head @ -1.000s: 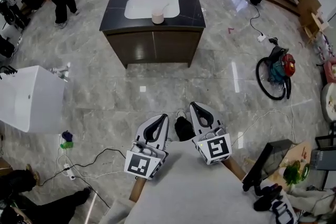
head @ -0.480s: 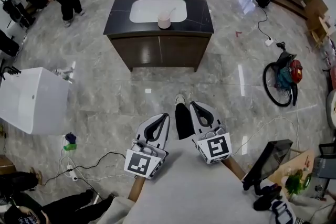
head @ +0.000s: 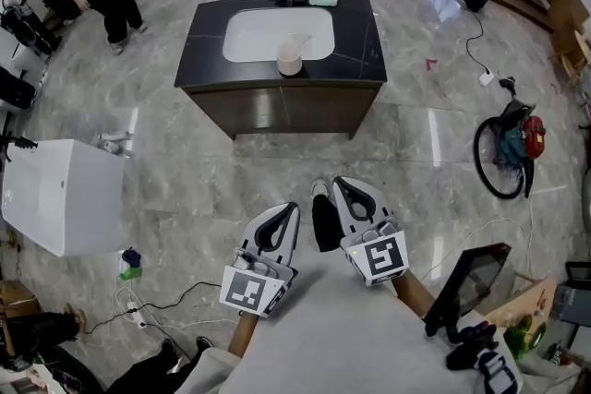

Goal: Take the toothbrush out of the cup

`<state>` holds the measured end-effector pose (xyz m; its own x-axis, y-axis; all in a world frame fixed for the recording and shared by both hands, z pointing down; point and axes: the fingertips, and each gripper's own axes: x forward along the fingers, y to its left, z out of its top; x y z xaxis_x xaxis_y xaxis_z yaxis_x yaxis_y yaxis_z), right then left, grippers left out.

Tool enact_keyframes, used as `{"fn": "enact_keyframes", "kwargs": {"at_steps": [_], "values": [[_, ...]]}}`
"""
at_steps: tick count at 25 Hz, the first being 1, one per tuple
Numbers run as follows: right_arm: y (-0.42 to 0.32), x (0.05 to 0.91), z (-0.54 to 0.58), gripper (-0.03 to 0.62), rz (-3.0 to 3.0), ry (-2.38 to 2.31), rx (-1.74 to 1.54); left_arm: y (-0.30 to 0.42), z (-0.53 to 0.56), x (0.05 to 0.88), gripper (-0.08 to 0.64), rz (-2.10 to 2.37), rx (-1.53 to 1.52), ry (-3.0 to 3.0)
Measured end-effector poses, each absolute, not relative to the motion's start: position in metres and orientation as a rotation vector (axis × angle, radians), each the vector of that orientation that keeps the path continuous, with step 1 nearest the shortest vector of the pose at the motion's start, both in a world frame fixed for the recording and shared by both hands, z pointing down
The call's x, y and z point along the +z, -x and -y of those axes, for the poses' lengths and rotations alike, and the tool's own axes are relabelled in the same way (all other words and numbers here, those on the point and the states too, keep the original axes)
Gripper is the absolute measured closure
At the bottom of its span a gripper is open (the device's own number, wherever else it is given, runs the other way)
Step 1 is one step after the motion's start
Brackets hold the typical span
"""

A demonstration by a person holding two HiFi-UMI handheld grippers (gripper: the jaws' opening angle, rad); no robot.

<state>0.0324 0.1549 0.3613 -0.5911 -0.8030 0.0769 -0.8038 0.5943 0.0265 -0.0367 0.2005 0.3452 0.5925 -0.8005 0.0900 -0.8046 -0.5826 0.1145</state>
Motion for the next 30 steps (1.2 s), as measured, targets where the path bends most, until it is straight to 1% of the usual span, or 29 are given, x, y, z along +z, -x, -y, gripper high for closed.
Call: {"fn": "enact_keyframes", "kwargs": {"at_steps": [7,17,22,30], "values": [[-0.045,0.363,-0.08,0.588,2.731,-1.366,0.028,0.023,-0.121,0.345,0.557,1.352,0.063,-2.643],[-0.046,0.363,0.018,0.588,2.745,-1.308,0.036,0.028,-0.008,0.332,0.556,1.455,0.059,-2.628],[-0.04,0.374,0.079,0.588,2.742,-1.256,0.049,0.033,0.055,0.341,0.557,1.476,0.073,-2.604],[-0.034,0.371,0.096,0.588,2.753,-1.258,0.064,0.043,0.069,0.335,0.557,1.515,0.081,-2.597]]}}
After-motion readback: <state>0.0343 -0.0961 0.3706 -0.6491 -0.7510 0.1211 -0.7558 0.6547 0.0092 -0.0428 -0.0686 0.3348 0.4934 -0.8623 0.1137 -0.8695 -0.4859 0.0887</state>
